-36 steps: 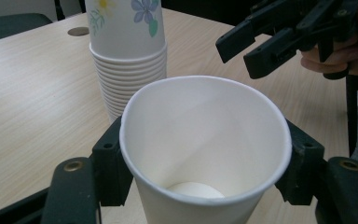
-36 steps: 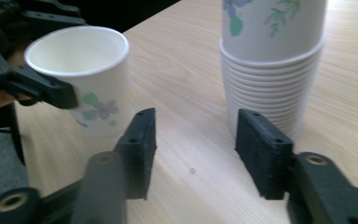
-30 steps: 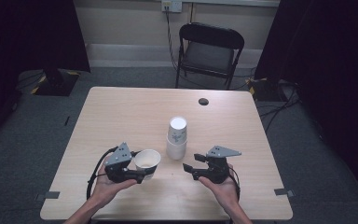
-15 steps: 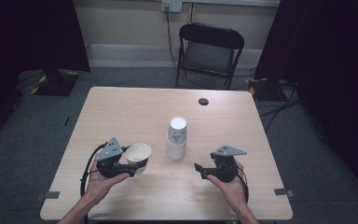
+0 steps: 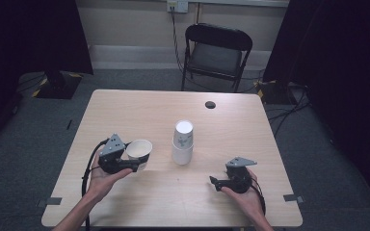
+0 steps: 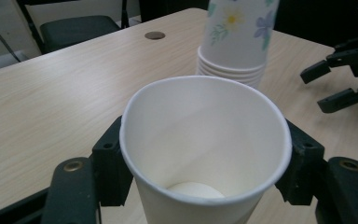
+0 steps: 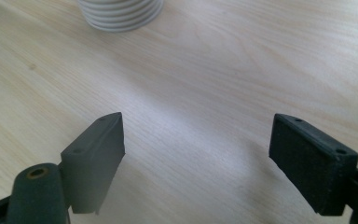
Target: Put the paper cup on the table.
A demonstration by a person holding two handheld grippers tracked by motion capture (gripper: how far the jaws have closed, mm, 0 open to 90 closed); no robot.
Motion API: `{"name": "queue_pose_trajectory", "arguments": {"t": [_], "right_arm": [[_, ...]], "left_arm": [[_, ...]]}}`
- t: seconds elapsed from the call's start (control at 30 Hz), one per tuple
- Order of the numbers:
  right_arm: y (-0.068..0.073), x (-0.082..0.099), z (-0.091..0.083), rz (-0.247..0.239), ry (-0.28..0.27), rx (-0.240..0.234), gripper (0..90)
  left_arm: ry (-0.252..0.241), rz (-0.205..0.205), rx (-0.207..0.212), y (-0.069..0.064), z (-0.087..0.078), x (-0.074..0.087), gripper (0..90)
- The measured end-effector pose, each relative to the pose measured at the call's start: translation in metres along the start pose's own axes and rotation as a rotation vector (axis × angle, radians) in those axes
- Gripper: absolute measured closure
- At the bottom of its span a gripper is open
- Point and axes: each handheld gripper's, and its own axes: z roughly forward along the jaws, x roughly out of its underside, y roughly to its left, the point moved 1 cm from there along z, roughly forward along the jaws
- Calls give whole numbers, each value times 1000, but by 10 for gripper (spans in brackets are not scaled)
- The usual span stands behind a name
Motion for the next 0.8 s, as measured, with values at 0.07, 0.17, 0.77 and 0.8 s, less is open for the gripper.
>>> {"name": "queue_pose_trajectory", "arguments": {"t": [0.07, 0.17, 0.77, 0.8], "right_arm": [[-1, 2, 3, -6, 25, 15, 176], [-2, 3, 6, -2, 31, 39, 156], [0, 8, 9, -18, -16, 54, 130], [0, 8, 9, -18, -16, 54, 130]], "left_arm": [[-2, -28, -10, 8, 2, 1, 335], [30, -19, -32, 16, 8, 5, 335], [55, -71, -167, 60, 28, 7, 339], [46, -83, -170, 61, 29, 8, 338]]}}
